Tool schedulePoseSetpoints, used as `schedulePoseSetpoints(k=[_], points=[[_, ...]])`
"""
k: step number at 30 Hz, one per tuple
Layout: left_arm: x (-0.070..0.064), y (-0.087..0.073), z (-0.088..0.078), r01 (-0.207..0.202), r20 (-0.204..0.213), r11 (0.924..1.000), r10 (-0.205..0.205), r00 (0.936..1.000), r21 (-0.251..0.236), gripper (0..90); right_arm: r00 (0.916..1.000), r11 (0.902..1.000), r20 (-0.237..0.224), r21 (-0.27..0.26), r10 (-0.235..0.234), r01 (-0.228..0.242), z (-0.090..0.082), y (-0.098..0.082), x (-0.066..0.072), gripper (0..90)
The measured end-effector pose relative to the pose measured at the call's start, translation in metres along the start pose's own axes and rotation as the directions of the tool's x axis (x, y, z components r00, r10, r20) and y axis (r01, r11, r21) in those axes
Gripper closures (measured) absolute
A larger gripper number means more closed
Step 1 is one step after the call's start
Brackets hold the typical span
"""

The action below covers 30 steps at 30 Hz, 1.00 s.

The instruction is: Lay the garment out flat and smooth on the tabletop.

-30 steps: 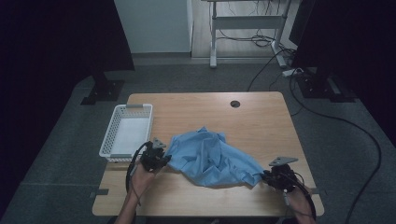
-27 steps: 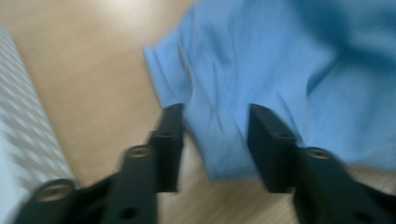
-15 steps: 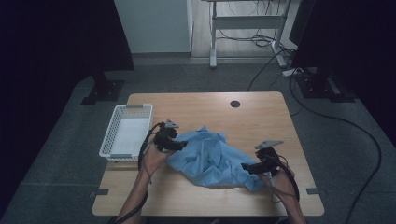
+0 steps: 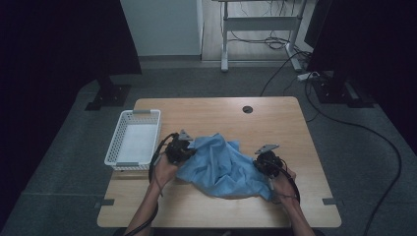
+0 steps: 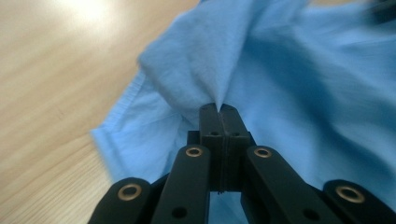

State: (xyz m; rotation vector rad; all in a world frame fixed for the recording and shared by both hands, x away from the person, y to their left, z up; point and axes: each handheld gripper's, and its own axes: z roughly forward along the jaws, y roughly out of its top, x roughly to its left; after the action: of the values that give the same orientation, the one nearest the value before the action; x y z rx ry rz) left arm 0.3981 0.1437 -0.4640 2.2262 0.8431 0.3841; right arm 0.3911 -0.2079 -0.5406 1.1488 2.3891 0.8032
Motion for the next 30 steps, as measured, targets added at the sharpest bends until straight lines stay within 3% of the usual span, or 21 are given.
schedulePoseSetpoints(k=[2, 5, 8, 9, 10, 11, 12, 15, 18, 21, 23, 26, 30], points=[[-0.008, -0.007, -0.033, -0.016, 0.021, 0.9974, 0.018, 0.9996, -0.071, 89.8, 0.9988, 0.9996, 0.040, -0.007, 0.027, -0.027, -0.005, -0.003, -0.008, 87.7], [-0.018, -0.031, -0.073, -0.041, 0.050, 0.9928, 0.047, 0.9976, -0.112, 89.7, 0.9934, 0.9956, 0.069, -0.028, 0.091, -0.090, -0.015, -0.007, -0.023, 87.7], [-0.024, -0.074, -0.087, -0.044, 0.124, 0.9981, 0.049, 0.9911, -0.043, 89.0, 0.9865, 0.9895, 0.080, -0.035, 0.143, -0.140, -0.024, -0.016, -0.037, 87.5], [-0.024, -0.085, -0.088, -0.047, 0.129, 0.9988, 0.048, 0.9905, -0.016, 84.7, 0.9855, 0.9883, 0.078, -0.036, 0.151, -0.148, -0.026, -0.019, -0.040, 85.8], [-0.024, -0.085, -0.088, -0.047, 0.129, 0.9988, 0.048, 0.9905, -0.016, 77.5, 0.9855, 0.9883, 0.078, -0.036, 0.151, -0.148, -0.026, -0.019, -0.040, 85.8], [-0.022, -0.095, -0.089, -0.051, 0.099, 0.9987, 0.051, 0.9937, -0.001, 77.5, 0.9848, 0.9876, 0.079, -0.041, 0.155, -0.152, -0.027, -0.021, -0.041, 80.5], [-0.013, -0.099, -0.094, -0.030, 0.046, 0.9995, 0.030, 0.9985, -0.005, 60.6, 0.9835, 0.9847, 0.063, -0.053, 0.169, -0.166, -0.032, -0.023, -0.043, 70.6], [0.005, -0.086, -0.098, 0.040, 0.021, 0.9942, -0.038, 0.9990, -0.099, 48.2, 0.9829, 0.9803, 0.026, -0.082, 0.182, -0.179, -0.042, -0.021, -0.044, 57.0], [0.012, -0.061, -0.081, 0.056, 0.023, 0.9905, -0.053, 0.9983, -0.125, 39.9, 0.9837, 0.9780, -0.013, -0.106, 0.179, -0.180, -0.050, -0.018, -0.042, 46.2], [0.012, -0.038, -0.048, 0.061, 0.023, 0.9929, -0.059, 0.9980, -0.102, 38.0, 0.9855, 0.9784, -0.027, -0.118, 0.168, -0.170, -0.051, -0.017, -0.039, 40.6], [0.012, -0.025, -0.021, 0.067, 0.025, 0.9960, -0.066, 0.9975, -0.059, 37.2, 0.9869, 0.9798, -0.024, -0.118, 0.159, -0.161, -0.048, -0.018, -0.038, 36.2], [0.014, -0.013, 0.020, 0.064, -0.017, 0.9975, -0.064, 0.9978, 0.029, 37.0, 0.9892, 0.9835, -0.017, -0.106, 0.145, -0.147, -0.041, -0.021, -0.042, 32.1], [0.022, -0.012, 0.064, 0.068, -0.064, 0.9874, -0.060, 0.9961, 0.143, 38.1, 0.9901, 0.9854, -0.017, -0.097, 0.139, -0.140, -0.030, -0.025, -0.050, 30.5]])
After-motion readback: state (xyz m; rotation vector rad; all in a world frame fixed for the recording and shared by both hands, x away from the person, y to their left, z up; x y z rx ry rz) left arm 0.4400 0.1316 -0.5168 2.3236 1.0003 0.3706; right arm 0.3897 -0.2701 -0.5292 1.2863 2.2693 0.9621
